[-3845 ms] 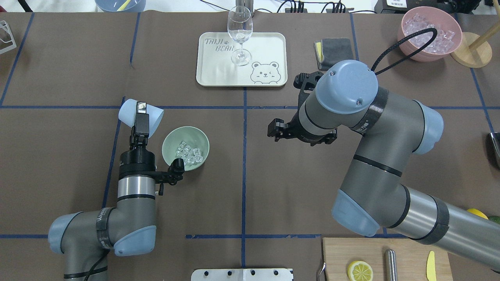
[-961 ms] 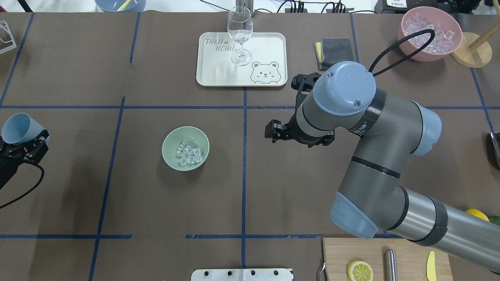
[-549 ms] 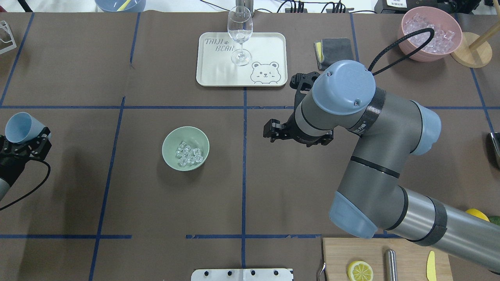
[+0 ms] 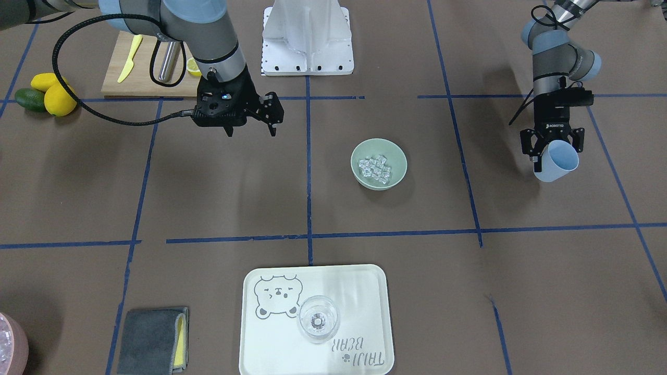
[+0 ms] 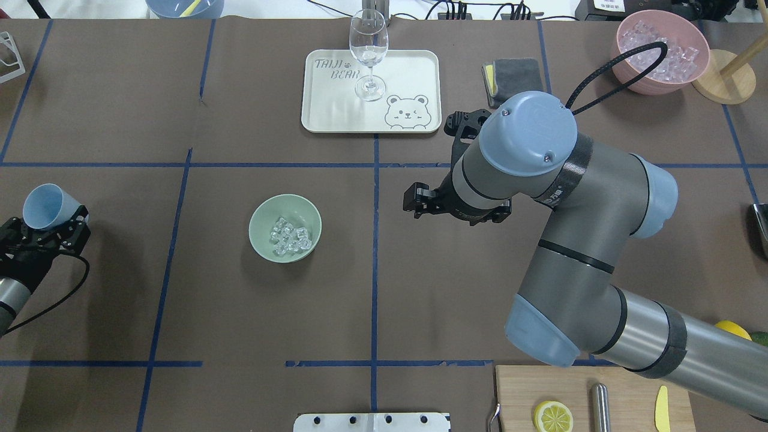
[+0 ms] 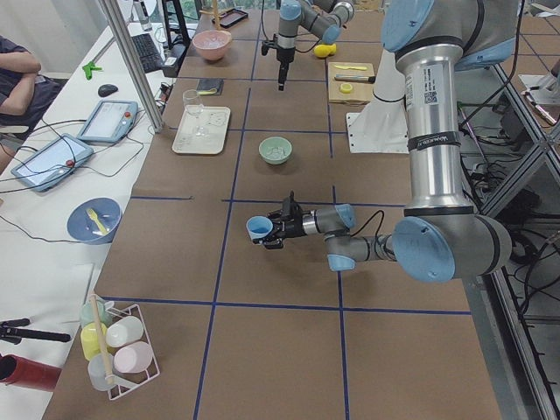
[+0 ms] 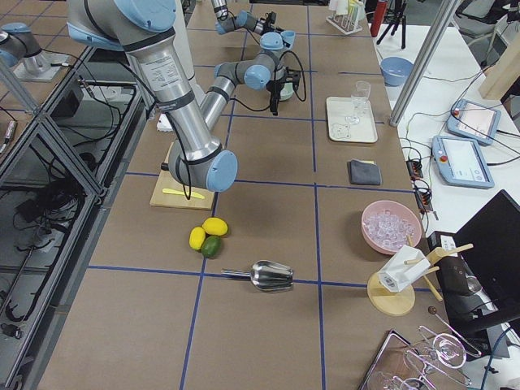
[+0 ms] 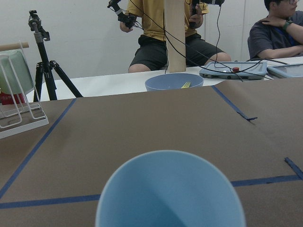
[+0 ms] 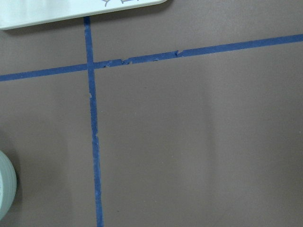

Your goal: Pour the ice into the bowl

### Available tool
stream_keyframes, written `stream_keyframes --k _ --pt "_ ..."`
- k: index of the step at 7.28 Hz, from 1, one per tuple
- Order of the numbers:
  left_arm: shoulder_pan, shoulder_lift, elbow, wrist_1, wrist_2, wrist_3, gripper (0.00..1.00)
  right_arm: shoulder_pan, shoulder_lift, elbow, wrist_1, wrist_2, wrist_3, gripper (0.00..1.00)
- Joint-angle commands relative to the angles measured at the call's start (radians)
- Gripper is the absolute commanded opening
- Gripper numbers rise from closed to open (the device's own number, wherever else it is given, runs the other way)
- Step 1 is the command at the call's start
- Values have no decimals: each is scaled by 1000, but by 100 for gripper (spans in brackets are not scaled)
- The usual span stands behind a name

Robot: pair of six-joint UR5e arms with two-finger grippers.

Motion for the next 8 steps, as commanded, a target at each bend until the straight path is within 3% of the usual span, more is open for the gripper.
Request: stream_keyframes --k 1,4,6,8 --pt "13 1 -2 0 -8 4 16 0 0 1 0 0 0 100" --pt "13 6 -8 -36 -42 2 99 0 0 0 0 0 -2 100" --pt "13 6 -5 -40 -45 2 100 0 0 0 0 0 -2 100" --pt "7 16 -29 -43 -114 14 100 0 0 3 -2 2 -2 100"
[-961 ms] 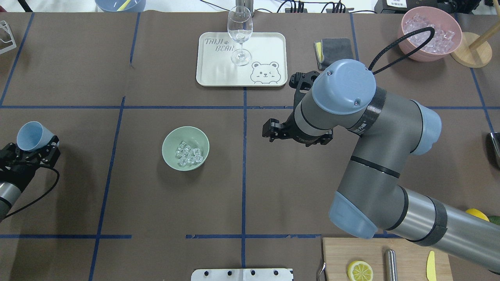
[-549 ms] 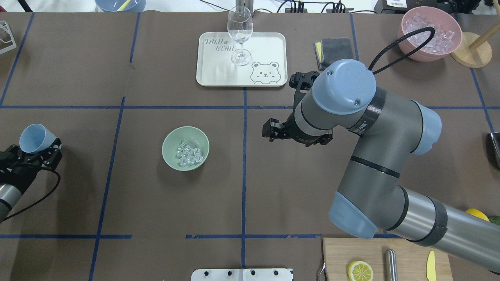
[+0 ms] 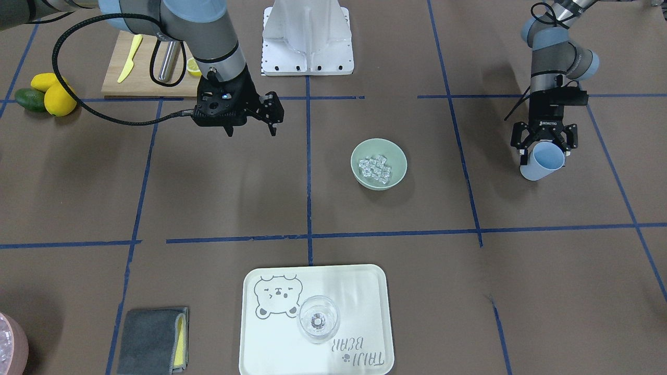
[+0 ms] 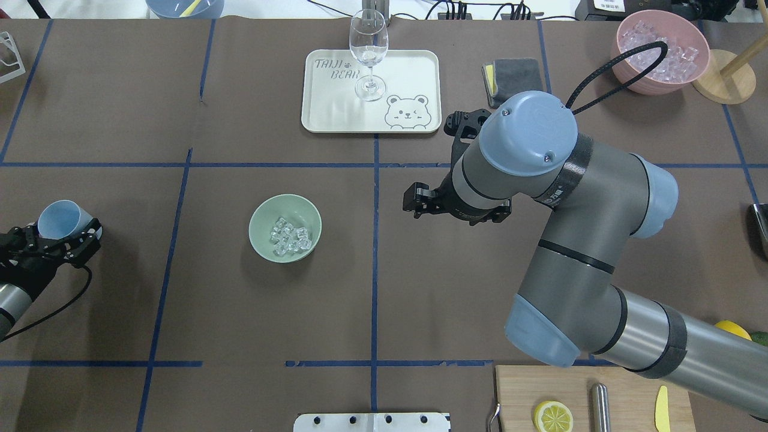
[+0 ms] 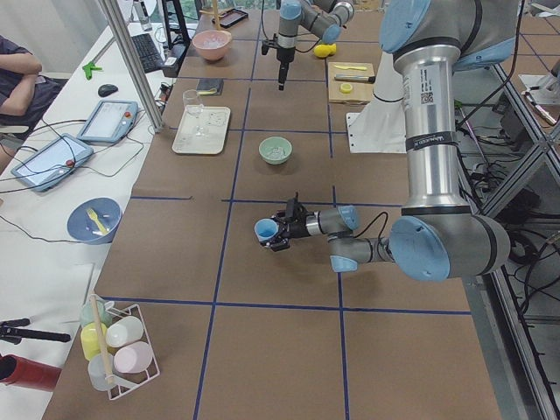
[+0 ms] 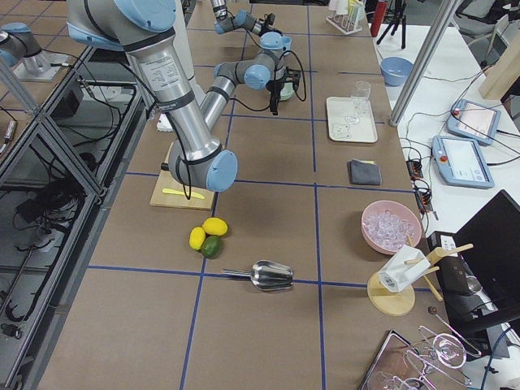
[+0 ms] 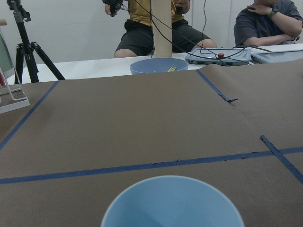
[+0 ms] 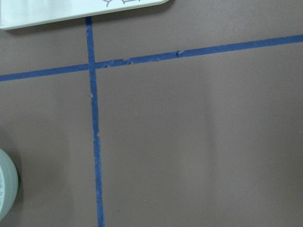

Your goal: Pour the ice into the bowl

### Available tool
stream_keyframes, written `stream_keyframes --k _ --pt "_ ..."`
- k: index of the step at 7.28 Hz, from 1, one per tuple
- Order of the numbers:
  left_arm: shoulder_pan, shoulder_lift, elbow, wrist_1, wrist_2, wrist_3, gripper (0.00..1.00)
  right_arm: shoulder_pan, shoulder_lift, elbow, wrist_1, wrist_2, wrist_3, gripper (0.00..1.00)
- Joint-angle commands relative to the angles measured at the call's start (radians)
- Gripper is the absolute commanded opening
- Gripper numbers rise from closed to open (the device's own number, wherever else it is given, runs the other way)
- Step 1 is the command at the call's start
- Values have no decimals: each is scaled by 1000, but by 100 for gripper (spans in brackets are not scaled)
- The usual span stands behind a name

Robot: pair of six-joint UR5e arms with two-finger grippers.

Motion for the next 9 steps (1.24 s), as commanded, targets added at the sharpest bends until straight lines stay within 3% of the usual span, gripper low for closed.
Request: stream_keyframes --k 1,2,3,5,7,9 --pt "-7 54 -62 -3 -78 18 100 0 0 3 -1 -2 1 100" --pt "-13 129 -156 -3 -134 77 100 -2 9 0 -1 -3 5 100" --pt "-25 157 -182 -3 -144 90 100 -11 24 -7 -1 -5 12 100" --pt "-102 184 -224 -3 -256 166 100 -37 56 -41 1 -13 11 100" --pt "-227 243 -317 11 -441 252 100 -63 183 -197 36 -35 29 100" --pt "-313 235 -330 61 -632 263 100 -101 292 -404 189 -75 81 100"
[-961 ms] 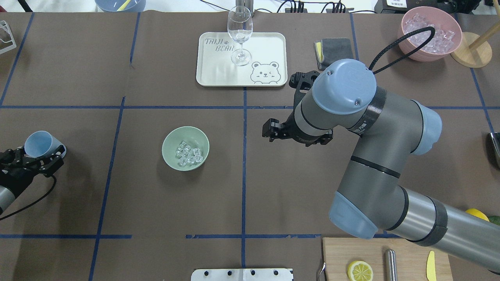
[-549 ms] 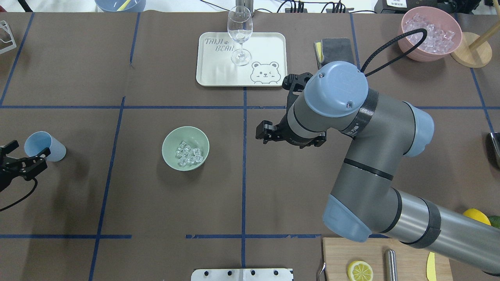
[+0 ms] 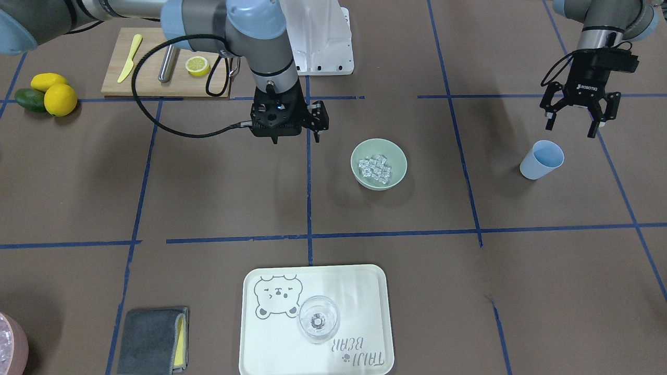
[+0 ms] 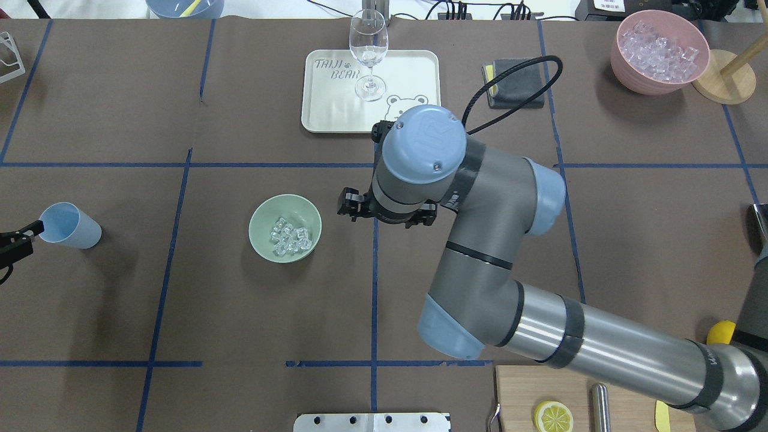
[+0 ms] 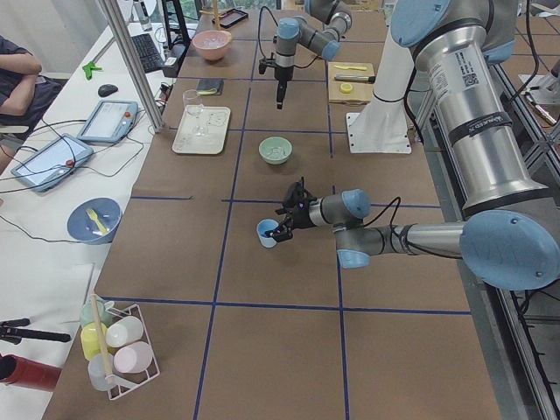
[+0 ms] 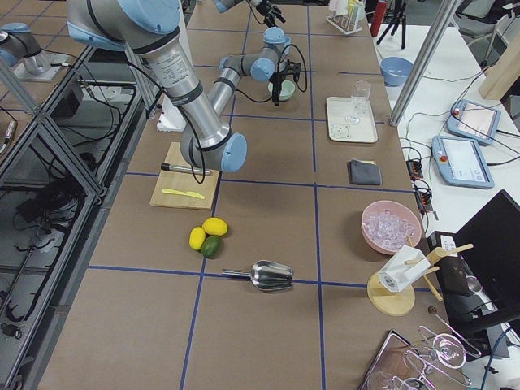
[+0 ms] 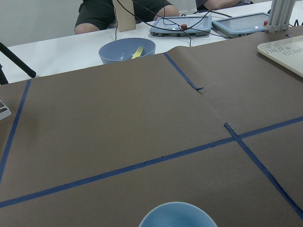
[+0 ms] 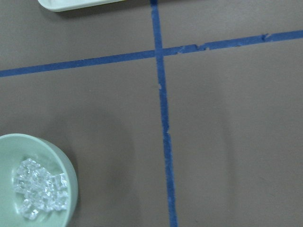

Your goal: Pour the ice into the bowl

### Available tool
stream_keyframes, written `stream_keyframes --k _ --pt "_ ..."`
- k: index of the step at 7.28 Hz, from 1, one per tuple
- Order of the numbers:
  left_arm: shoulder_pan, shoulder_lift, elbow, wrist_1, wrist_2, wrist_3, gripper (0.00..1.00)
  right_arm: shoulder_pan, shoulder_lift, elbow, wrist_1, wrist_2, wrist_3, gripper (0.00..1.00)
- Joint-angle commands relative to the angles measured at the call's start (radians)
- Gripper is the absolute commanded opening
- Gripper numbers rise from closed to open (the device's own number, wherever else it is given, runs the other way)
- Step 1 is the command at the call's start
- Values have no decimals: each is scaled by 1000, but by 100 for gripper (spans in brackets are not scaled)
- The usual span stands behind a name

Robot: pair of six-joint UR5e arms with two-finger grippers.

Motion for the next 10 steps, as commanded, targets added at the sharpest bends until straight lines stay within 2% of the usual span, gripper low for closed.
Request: stream_keyframes --k 1,2,3,4,5,6,7,8,9,10 --pt "-175 -24 -74 167 -280 62 100 -39 146 -212 83 -53 38 100" --pt "-298 -61 -122 305 -342 217 100 -45 189 -280 86 -70 35 100" --pt "-342 -82 -130 370 -388 279 100 -60 220 -342 115 -103 35 100" --pt "-359 -88 -128 409 -480 288 100 -72 220 -385 161 -116 35 100" --pt "-409 -126 -122 475 -529 288 100 -77 220 -396 165 -116 37 96" --pt "-426 -171 -130 591 -528 289 100 -86 219 -402 166 -117 46 79" --pt "-434 -191 -130 609 -531 294 100 -97 217 -403 166 -117 49 70" --pt "-436 -191 -130 610 -554 321 100 -97 217 -403 166 -117 51 39" --pt "-452 -191 -127 623 -569 341 100 -99 213 -403 166 -116 51 0" --pt "-492 -220 -127 715 -615 357 100 -99 211 -402 168 -114 45 0"
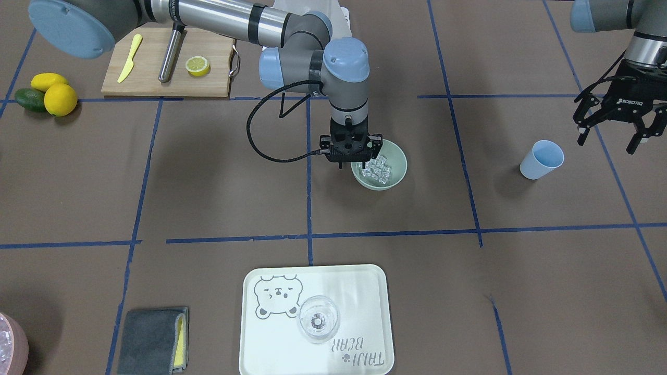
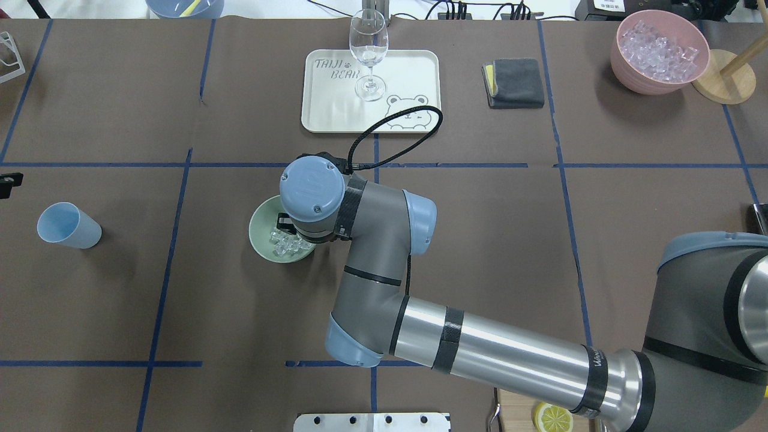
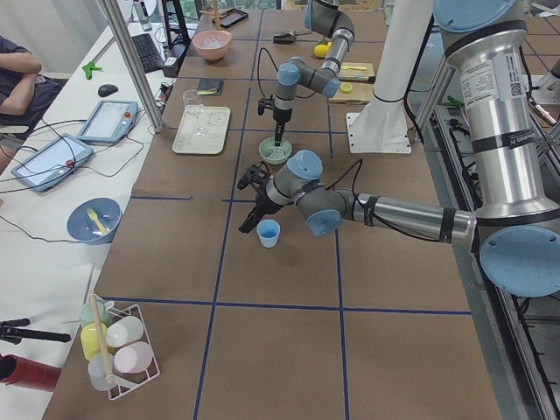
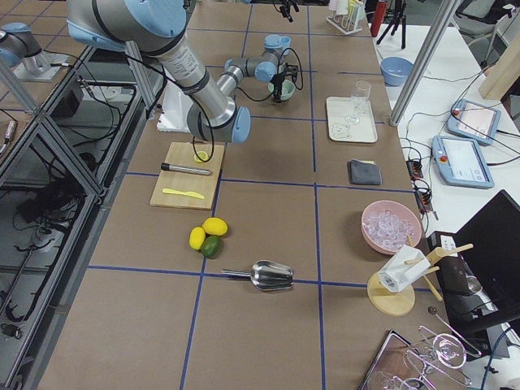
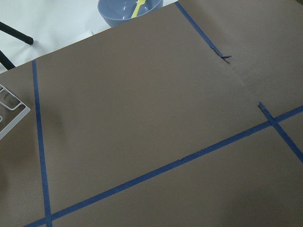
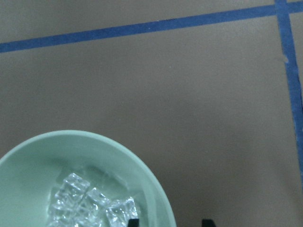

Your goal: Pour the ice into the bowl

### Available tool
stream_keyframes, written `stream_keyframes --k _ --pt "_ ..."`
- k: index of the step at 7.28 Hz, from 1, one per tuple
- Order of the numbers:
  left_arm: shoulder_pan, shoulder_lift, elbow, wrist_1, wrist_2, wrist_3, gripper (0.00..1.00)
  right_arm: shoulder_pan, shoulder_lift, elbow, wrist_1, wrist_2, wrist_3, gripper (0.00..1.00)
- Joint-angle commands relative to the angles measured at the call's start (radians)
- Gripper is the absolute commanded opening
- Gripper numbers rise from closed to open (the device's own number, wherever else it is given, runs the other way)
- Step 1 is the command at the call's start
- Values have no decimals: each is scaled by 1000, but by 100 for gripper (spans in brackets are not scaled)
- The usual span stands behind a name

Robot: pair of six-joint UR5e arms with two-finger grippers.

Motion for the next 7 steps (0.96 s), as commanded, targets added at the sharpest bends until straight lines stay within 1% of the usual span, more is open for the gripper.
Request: stream_keyframes --k 1,2,3,4,5,6,7 --pt "-88 -117 3 254 -99 51 100 -1 -3 11 3 5 -4 0" --pt "-149 -230 3 464 -107 164 100 2 -6 48 3 12 0 0" --pt "-212 -283 6 585 -110 271 100 10 -21 97 -2 20 2 0" --pt "-270 -320 18 663 -157 392 100 32 -56 176 -11 50 3 0" --pt "-330 -325 47 693 -270 436 100 69 -129 300 -28 80 2 0" --pt "-379 -323 79 692 -349 459 100 107 -232 455 -80 94 -12 0" --pt "-386 -311 85 693 -371 479 100 158 -353 595 -113 139 -50 0"
